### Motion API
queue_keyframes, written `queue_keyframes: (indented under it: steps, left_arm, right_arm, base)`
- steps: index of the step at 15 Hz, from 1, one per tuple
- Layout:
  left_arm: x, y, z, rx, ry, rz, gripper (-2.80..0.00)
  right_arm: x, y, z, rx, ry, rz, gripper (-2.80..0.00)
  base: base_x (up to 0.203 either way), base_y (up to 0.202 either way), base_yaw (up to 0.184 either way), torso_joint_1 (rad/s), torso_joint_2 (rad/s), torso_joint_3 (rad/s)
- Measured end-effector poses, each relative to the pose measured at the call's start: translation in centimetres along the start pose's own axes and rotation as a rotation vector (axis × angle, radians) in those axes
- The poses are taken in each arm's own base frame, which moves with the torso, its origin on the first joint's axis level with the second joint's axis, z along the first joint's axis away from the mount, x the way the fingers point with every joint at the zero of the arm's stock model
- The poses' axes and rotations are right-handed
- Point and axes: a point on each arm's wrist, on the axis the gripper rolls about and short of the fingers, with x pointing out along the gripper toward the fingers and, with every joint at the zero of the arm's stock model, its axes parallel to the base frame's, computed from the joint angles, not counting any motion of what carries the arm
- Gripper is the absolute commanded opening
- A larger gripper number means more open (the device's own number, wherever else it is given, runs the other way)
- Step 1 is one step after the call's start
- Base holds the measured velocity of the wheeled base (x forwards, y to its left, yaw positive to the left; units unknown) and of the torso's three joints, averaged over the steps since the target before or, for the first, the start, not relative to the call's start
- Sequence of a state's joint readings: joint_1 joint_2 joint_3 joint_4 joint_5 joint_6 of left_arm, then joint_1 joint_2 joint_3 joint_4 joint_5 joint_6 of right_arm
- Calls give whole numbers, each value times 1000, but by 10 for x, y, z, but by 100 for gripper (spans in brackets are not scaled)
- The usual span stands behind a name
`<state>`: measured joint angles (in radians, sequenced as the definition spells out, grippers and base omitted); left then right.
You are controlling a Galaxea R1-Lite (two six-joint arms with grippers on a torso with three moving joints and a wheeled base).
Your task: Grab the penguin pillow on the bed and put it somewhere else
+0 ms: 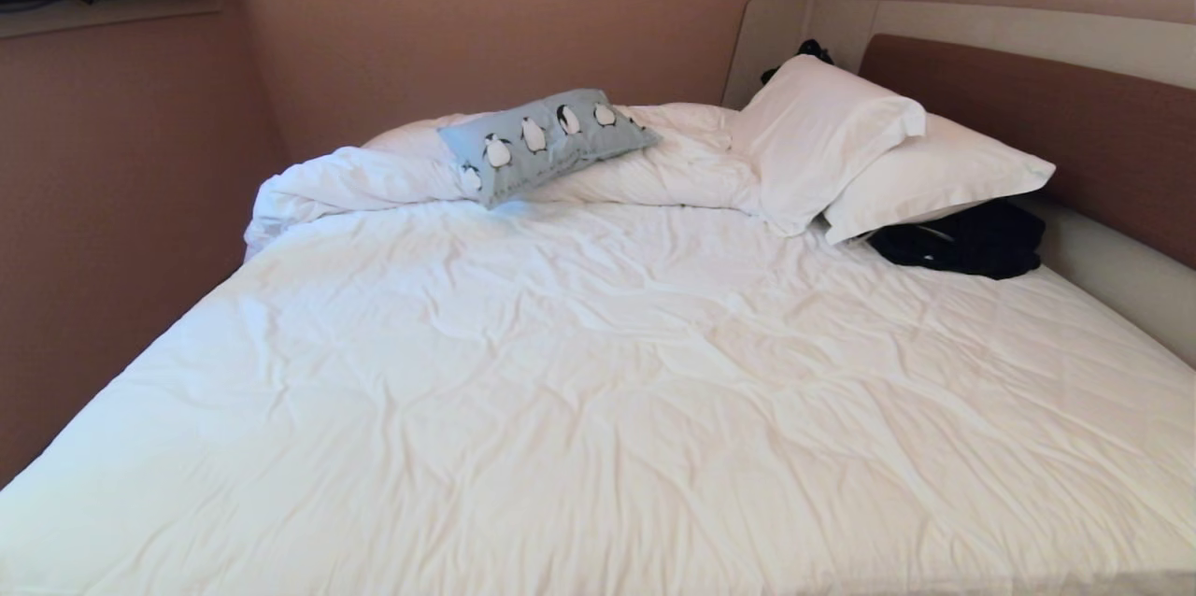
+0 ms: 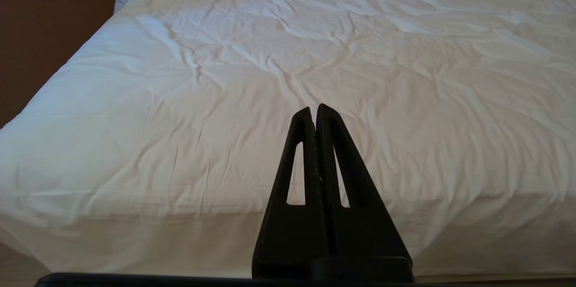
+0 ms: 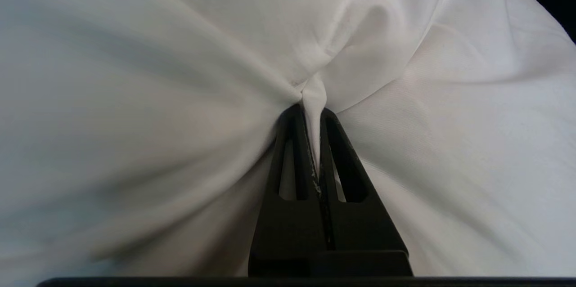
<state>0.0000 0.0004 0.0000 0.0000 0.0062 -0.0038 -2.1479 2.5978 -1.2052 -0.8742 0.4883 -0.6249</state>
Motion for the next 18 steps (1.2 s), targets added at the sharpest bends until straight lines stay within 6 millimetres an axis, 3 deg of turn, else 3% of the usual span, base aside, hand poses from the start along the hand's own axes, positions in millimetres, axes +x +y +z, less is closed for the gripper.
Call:
queue_keyframes:
  steps: [2, 3, 11, 18]
  left_arm:
    - [0, 0, 0, 0, 0, -1, -280]
    - [0, 0, 0, 0, 0, 0, -280]
    - [0, 0, 0, 0, 0, 0, -280]
    - [0, 0, 0, 0, 0, -1, -280]
  right_arm:
    - [0, 1, -2, -9, -10, -8, -280]
    - [1, 2, -3, -12, -15, -10, 0]
    - [-12, 3, 8, -6, -27, 23, 0]
    - [-65, 2, 67, -1, -103, 133, 0]
  base:
    - [0, 0, 0, 0, 0, 0]
    - [0, 0, 0, 0, 0, 0]
    - [0, 0, 0, 0, 0, 0]
    - [0, 0, 0, 0, 0, 0]
